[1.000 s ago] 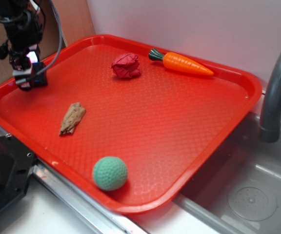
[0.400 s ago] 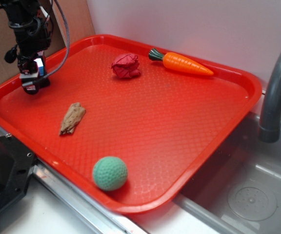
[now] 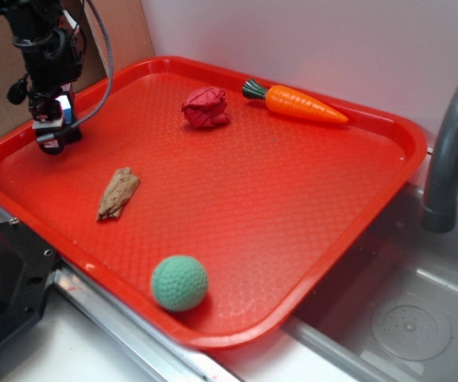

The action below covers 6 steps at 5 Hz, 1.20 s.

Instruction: Grab the black box.

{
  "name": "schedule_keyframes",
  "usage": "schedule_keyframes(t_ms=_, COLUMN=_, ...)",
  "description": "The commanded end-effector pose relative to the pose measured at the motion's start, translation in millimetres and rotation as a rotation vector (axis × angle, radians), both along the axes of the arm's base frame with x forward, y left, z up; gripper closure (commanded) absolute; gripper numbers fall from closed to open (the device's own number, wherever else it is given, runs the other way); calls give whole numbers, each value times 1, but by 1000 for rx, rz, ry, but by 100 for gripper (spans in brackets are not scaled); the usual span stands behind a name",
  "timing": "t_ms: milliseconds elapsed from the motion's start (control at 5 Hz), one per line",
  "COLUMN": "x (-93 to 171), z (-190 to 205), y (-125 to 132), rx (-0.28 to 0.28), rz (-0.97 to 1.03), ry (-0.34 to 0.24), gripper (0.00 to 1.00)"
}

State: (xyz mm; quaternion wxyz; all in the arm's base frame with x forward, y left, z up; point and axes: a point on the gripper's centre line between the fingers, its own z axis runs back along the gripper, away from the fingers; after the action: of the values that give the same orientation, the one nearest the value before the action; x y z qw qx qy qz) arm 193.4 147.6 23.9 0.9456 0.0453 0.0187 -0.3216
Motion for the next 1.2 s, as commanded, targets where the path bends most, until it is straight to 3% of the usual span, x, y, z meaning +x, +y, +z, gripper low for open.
schedule_keyframes(t_ms=0, x=8, z=1, y=-1, rx=14, rz=4, ry=-22, gripper=100)
schedule_keyframes(t_ms=1000, x=9, z=6, y=-2, rx=12, rz=11, ry=-36, gripper=100)
